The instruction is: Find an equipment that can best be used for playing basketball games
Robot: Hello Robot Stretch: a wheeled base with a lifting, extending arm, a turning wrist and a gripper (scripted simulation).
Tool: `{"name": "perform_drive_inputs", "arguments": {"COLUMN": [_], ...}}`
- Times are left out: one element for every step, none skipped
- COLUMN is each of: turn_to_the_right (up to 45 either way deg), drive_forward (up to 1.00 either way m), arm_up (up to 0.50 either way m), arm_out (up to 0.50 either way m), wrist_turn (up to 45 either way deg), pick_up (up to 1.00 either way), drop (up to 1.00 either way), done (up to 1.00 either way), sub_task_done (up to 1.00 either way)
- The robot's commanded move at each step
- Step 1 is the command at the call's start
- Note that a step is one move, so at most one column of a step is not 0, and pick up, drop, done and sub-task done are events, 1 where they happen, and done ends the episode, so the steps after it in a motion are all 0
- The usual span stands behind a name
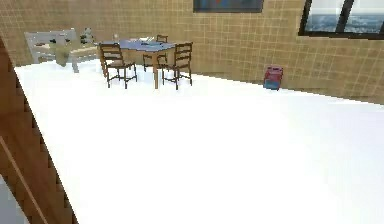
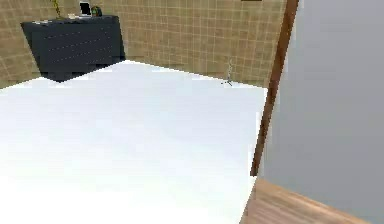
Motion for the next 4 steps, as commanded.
{"name": "perform_drive_inputs", "arguments": {"turn_to_the_right": [45.0,45.0,45.0,42.0], "drive_forward": [0.00,0.00,0.00,0.00], "arm_up": [0.00,0.00,0.00,0.00], "arm_out": [0.00,0.00,0.00,0.00], "wrist_turn": [0.0,0.0,0.0,0.0], "pick_up": [0.00,0.00,0.00,0.00], "drop": [0.00,0.00,0.00,0.00], "done": [0.00,0.00,0.00,0.00], "sub_task_done": [0.00,0.00,0.00,0.00]}}
